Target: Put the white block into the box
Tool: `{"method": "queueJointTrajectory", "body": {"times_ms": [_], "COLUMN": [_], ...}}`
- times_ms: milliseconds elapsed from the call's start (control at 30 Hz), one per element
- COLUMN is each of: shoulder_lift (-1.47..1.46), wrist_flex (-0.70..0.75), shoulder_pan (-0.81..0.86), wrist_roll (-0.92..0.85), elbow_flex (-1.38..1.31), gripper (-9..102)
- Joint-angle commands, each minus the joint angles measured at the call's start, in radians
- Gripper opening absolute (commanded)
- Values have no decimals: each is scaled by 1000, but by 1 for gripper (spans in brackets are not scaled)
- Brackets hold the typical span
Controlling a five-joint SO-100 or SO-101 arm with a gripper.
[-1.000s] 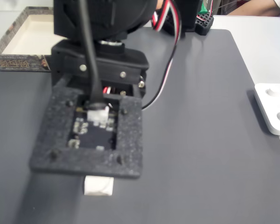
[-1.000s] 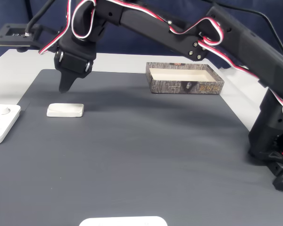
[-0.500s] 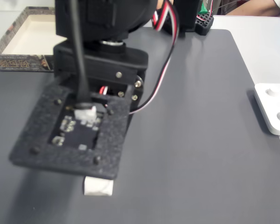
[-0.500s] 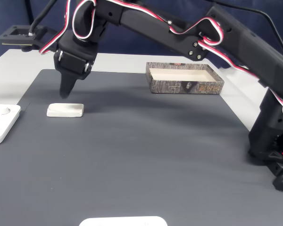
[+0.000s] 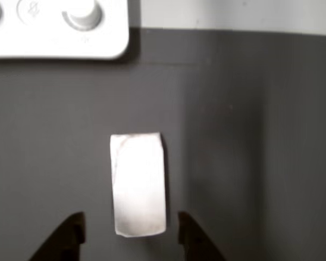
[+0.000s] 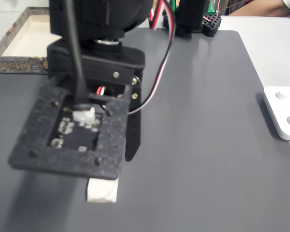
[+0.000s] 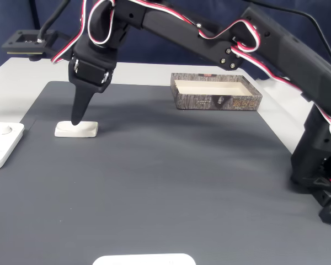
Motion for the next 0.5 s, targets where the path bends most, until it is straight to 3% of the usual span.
{"method": "queueJointTrajectory", "body": {"times_ms": [0,467], "shoulder_lift": [14,-15], "wrist_flex": [-31,-83], "shoulder_pan": [26,35], "wrist_roll": [29,49], "elbow_flex": [-75,-81], "gripper": [27,30]}}
